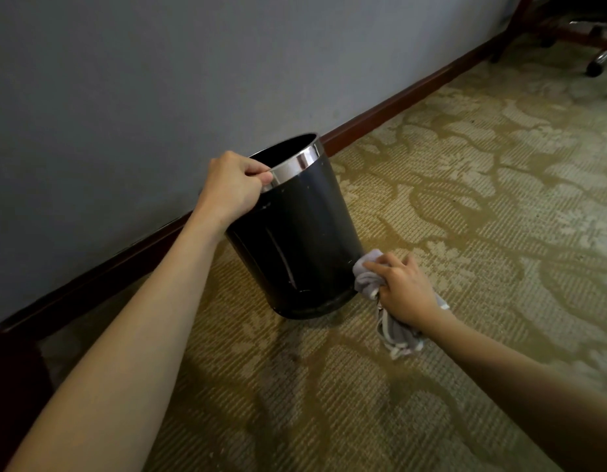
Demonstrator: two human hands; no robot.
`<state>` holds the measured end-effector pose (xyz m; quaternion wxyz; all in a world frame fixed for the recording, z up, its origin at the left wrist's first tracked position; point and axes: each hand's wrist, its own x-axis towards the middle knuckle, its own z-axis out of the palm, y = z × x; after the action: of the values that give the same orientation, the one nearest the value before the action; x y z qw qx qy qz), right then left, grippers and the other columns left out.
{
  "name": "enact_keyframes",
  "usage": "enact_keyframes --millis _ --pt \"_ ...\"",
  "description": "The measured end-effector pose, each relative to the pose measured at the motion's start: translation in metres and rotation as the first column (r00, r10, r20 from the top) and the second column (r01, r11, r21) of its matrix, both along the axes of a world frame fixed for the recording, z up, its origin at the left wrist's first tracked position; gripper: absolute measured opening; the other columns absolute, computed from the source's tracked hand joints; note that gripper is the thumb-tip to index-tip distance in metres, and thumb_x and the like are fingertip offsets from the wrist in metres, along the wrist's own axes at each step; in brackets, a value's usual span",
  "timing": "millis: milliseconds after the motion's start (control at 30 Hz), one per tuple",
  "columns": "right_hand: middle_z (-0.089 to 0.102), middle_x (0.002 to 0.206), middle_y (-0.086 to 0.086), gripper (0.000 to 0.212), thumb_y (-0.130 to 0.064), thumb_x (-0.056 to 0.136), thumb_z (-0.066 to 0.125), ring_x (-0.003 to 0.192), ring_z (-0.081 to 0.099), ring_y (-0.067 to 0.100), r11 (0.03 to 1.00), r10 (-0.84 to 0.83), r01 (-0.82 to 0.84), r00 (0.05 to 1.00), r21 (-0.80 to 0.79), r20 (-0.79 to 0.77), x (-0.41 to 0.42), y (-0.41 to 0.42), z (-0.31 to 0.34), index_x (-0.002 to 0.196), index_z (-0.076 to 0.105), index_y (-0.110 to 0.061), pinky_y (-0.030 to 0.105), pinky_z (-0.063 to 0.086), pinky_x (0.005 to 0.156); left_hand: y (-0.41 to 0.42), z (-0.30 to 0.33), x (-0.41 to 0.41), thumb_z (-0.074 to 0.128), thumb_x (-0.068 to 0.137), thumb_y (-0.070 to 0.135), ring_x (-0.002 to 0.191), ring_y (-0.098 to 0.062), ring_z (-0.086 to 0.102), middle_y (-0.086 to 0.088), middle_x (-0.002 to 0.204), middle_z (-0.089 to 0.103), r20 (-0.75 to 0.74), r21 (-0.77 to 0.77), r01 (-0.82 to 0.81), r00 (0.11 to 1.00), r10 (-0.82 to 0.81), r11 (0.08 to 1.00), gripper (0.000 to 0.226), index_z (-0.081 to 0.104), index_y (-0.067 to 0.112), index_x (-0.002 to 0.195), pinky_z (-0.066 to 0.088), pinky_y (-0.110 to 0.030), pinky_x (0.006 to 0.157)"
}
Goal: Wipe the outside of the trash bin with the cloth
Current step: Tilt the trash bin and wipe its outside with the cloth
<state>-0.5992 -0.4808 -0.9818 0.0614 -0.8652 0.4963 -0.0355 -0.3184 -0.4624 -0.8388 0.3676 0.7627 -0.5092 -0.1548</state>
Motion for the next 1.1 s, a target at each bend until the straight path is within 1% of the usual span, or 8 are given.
enact_keyframes --millis 233,333,500,600,700,833,1000,1100 --pt "0.048 0.13 -0.004 0.051 -0.022 0.088 0.043 0.092 0.04 0.027 0.999 0.013 -0.012 0.999 0.03 -0.041 -0.002 0.006 -0.004 0.138 0.045 -0.033 0.039 0.042 0.082 -0.005 0.003 -0.02 0.063 0.086 0.02 0.079 -0.014 0.062 0.009 0.071 0.064 0.106 0.014 0.064 0.992 -0.065 0.998 0.014 0.076 0.021 0.081 0.048 -0.031 0.073" --pt "0.05 0.13 -0.004 0.051 -0.017 0.086 0.044 0.091 0.041 0.027 0.998 0.054 -0.054 0.997 0.012 0.06 0.003 0.012 0.005 0.136 0.049 -0.03 0.041 0.042 0.082 -0.006 0.003 -0.028 0.061 0.088 0.021 0.072 -0.015 0.06 0.007 0.067 0.063 0.193 0.029 0.081 0.978 -0.085 0.996 0.019 0.073 0.02 0.074 0.046 -0.03 0.062" --pt "0.055 0.124 -0.003 0.052 -0.005 0.082 0.047 0.088 0.039 0.027 0.996 0.032 -0.008 0.957 -0.085 0.289 0.019 0.0 0.032 0.129 0.057 -0.026 0.041 0.042 0.077 -0.006 0.004 -0.032 0.058 0.089 0.021 0.071 -0.019 0.056 0.004 0.067 0.06 0.217 0.023 0.068 0.974 -0.071 0.997 0.018 0.073 0.019 0.078 0.043 -0.033 0.064" --pt "0.054 0.127 -0.003 0.053 -0.004 0.083 0.047 0.093 0.041 0.028 0.994 -0.018 0.059 0.917 -0.09 0.398 0.027 -0.014 0.044 0.13 0.057 -0.025 0.04 0.042 0.081 -0.002 0.002 -0.026 0.058 0.09 0.021 0.059 -0.012 0.052 0.007 0.06 0.055 0.169 -0.001 0.069 0.983 -0.068 0.998 0.019 0.07 0.02 0.076 0.037 -0.027 0.058" --pt "0.053 0.127 -0.003 0.053 -0.005 0.084 0.046 0.093 0.037 0.024 0.986 -0.048 0.121 0.867 -0.117 0.495 0.034 -0.027 0.055 0.133 0.053 -0.025 0.034 0.038 0.079 0.005 -0.001 -0.02 0.057 0.092 0.022 0.065 -0.008 0.056 0.007 0.067 0.06 0.089 -0.025 0.073 0.994 -0.07 0.997 0.017 0.071 0.019 0.084 0.039 -0.022 0.057" --pt "0.052 0.127 -0.003 0.056 -0.003 0.083 0.046 0.096 0.036 0.022 0.976 -0.09 0.185 0.823 -0.116 0.561 0.034 -0.04 0.066 0.135 0.051 -0.024 0.03 0.033 0.082 0.01 -0.003 -0.015 0.057 0.093 0.021 0.065 -0.007 0.056 0.008 0.066 0.059 0.084 -0.02 0.085 0.993 -0.083 0.996 0.019 0.067 0.023 0.077 0.036 -0.02 0.055" --pt "0.052 0.128 -0.003 0.055 -0.004 0.083 0.047 0.099 0.038 0.024 0.971 -0.103 0.208 0.813 -0.12 0.574 0.017 -0.039 0.072 0.134 0.052 -0.024 0.031 0.033 0.083 0.008 -0.007 -0.037 0.053 0.092 0.022 0.075 -0.022 0.059 0.001 0.073 0.062 0.19 -0.014 0.077 0.979 -0.073 0.997 0.02 0.063 0.022 0.075 0.046 -0.036 0.066" --pt "0.053 0.126 -0.003 0.055 -0.003 0.083 0.047 0.099 0.039 0.026 0.966 -0.101 0.216 0.821 -0.141 0.561 0.005 -0.036 0.074 0.133 0.053 -0.025 0.034 0.038 0.082 0.004 -0.008 -0.061 0.053 0.092 0.022 0.075 -0.023 0.056 -0.001 0.077 0.062 0.247 -0.026 0.086 0.966 -0.077 0.996 0.017 0.064 0.02 0.08 0.042 -0.036 0.064"
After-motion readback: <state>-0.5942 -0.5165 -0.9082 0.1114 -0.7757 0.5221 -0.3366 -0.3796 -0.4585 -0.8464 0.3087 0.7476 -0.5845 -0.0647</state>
